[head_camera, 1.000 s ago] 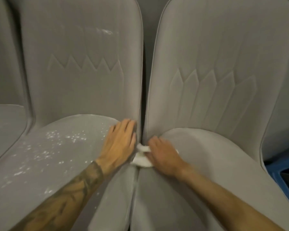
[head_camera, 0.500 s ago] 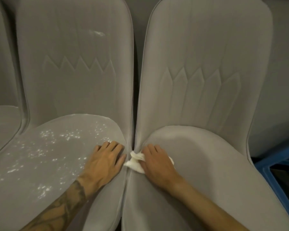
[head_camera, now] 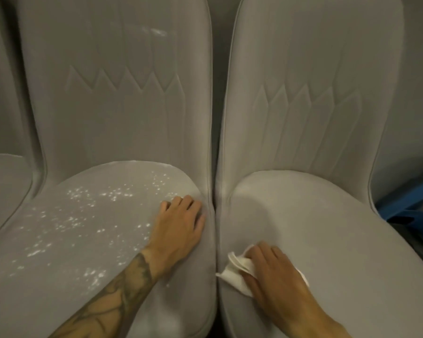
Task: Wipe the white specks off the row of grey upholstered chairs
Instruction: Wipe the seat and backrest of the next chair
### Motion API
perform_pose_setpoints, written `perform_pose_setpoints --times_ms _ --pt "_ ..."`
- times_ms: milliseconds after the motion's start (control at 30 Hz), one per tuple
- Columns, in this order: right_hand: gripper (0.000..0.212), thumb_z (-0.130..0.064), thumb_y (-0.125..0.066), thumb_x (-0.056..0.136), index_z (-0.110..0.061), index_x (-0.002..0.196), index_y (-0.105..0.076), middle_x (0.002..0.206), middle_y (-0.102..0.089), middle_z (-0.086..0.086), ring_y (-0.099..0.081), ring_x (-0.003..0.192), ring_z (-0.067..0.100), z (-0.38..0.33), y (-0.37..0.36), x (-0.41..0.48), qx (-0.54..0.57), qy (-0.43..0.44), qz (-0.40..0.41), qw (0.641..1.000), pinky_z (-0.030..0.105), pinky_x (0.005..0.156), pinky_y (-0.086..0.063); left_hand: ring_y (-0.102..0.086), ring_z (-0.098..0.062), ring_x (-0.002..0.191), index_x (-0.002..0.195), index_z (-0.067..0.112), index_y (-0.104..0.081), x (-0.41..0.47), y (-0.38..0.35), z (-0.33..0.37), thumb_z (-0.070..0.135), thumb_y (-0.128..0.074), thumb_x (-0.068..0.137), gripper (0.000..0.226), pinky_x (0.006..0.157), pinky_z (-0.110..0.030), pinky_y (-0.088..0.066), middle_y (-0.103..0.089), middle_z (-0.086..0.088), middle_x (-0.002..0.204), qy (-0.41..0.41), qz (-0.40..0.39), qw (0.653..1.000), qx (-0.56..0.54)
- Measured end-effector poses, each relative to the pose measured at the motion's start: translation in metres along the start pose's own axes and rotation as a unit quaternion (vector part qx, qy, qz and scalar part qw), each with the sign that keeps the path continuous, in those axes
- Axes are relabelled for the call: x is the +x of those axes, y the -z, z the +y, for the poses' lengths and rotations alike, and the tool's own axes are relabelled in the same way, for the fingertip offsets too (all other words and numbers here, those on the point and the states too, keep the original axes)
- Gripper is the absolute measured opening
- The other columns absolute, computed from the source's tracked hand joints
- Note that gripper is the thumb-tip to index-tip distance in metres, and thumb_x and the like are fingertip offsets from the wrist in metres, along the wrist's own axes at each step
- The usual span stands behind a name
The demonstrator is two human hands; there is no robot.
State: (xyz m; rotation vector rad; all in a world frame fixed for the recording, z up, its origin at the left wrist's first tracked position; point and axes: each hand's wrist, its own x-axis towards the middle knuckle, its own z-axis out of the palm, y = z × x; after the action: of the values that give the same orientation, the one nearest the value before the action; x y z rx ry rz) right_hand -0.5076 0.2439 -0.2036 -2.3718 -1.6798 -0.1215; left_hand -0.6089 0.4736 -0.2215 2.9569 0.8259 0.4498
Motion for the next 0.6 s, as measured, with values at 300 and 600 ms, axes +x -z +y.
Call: perform_pose_setpoints --times_ms 300,600 --pt "0.018 -0.028 -0.048 0.104 -0.011 0.101 -0.051 0.101 -0.054 0.008 -0.052 0.091 0.029 -0.086 -0.020 0.079 0.163 -0.213 0.102 0.958 0.043 0.081 -0.043 -0.054 -0.023 0.123 0.140 0.021 -0.057 -0.025 0.027 -0.057 0.029 -0.044 0.110 0.034 0.104 -0.042 -0.037 -0.057 0.000 0.139 -0.030 -0.009 0.997 -0.075" --pt "0.024 -0.029 -0.042 0.104 -0.011 0.120 -0.048 0.123 -0.053 0.011 -0.050 0.109 0.030 -0.108 -0.045 0.137 -0.082 -0.236 -0.026 0.968 0.036 0.092 -0.038 -0.050 -0.022 0.116 0.134 0.022 -0.057 -0.072 0.053 -0.198 0.034 -0.036 0.111 0.033 0.103 -0.039 -0.035 -0.055 0.002 0.134 0.005 -0.040 0.999 -0.037"
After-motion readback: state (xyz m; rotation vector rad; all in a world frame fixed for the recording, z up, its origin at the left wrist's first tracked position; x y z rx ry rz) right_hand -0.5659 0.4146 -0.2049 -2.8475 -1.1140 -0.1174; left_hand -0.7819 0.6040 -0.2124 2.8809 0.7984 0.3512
